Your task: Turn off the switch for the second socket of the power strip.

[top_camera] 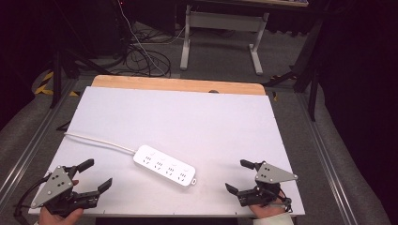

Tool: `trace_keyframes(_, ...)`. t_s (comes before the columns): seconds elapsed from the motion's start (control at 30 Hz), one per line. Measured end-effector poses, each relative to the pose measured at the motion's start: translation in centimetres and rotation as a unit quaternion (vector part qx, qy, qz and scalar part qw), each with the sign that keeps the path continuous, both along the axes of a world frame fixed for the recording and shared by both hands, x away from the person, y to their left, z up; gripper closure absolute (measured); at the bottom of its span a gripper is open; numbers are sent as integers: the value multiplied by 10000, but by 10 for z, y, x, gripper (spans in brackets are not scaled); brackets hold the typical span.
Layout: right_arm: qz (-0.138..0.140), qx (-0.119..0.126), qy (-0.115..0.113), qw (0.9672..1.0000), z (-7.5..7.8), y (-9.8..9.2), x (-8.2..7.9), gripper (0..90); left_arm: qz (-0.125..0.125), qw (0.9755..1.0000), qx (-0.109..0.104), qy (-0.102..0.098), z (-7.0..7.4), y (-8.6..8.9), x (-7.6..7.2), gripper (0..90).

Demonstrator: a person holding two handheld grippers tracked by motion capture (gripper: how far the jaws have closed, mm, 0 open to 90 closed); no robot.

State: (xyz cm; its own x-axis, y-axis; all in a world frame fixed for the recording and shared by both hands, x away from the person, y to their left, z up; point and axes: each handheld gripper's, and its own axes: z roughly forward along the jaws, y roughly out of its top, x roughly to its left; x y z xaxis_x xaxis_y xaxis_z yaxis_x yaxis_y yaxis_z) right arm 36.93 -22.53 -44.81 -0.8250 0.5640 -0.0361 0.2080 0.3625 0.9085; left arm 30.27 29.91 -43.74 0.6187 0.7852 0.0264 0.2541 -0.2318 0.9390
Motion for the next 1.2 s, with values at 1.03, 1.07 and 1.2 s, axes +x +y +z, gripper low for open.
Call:
trace_keyframes(1.03, 30, 9, -7, 10000, 0, 1, 0, 91, -112, 9997, 23, 196, 24, -6, 12, 228)
trace_keyframes(1.07, 28, 18, 0, 10000, 0, 2, 0, 91, -122, 9998, 42, 180, 26, -7, 13, 234)
trace_keyframes(1.2, 34, 11, 5, 10000, 0, 2, 0, 91, -153, 9996, 198, 110, 32, -14, 17, 273)
